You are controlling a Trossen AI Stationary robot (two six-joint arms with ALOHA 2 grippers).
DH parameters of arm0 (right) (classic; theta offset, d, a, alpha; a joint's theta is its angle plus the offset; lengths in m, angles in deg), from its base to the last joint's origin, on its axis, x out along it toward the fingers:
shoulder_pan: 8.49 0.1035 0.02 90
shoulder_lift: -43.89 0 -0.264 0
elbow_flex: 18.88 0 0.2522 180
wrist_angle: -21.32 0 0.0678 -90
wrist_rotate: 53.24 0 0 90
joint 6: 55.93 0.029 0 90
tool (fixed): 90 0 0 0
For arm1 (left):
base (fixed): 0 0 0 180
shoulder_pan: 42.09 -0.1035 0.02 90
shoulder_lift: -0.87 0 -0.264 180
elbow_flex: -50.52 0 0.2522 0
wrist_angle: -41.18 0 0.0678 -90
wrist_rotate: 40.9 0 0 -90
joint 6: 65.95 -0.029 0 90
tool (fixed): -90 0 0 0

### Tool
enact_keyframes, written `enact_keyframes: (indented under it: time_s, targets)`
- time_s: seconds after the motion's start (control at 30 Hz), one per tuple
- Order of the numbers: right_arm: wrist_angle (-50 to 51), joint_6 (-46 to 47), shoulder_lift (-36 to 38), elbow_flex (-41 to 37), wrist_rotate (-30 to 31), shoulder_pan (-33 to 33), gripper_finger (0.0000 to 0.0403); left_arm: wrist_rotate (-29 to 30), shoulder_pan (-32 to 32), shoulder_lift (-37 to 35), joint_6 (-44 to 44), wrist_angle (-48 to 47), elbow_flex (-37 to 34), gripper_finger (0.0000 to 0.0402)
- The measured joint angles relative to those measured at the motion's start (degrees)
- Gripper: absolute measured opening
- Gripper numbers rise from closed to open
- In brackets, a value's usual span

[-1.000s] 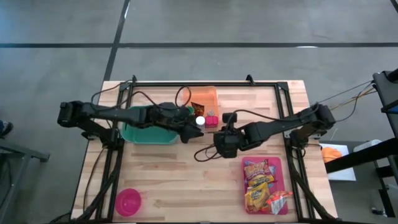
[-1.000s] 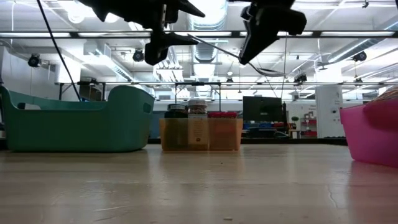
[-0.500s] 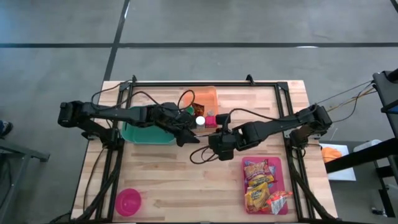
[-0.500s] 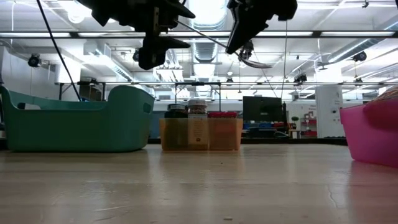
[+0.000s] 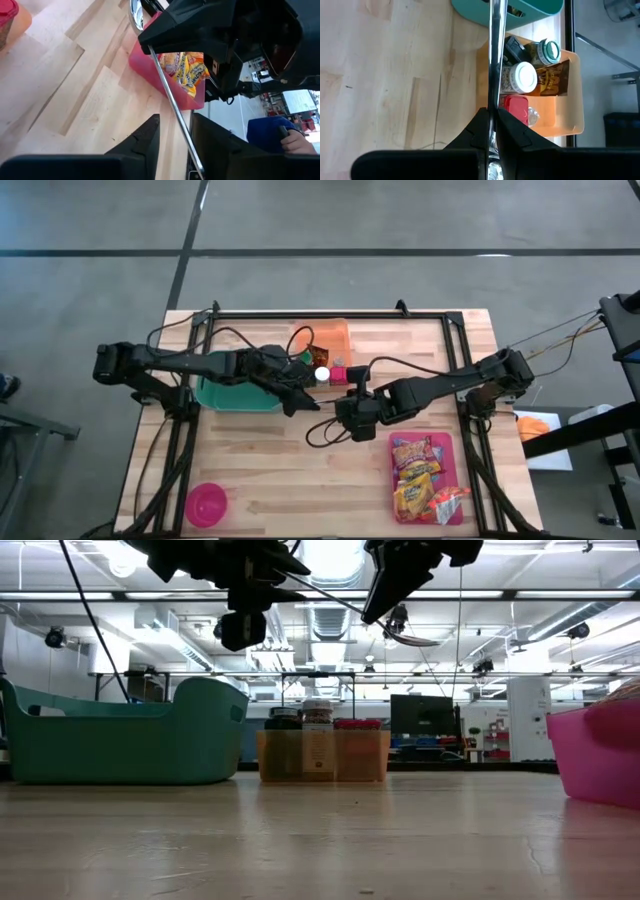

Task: Pick & Place Food Item
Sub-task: Put the silver spoon into the green bin

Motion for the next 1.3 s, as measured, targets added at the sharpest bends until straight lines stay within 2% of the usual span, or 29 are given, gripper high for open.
enact_keyframes:
  time_s: [0.53,0.83,1.3]
  targets:
    - [-0.4,0.3,0.0,-0.1,-2.5,0.5,0.0011,-0.1,0.1,0.0,0.5,1.4,0.0,0.0106]
    - [-1.0,-0.5,0.0,-0.1,-2.3,0.5,0.0011,-3.7,0.1,0.0,1.6,1.3,0.0,0.0106]
    - [-2.0,-1.0,0.0,-0.1,-0.9,0.5,0.0011,-1.0,0.2,0.0,5.3,1.3,0.0,0.0106]
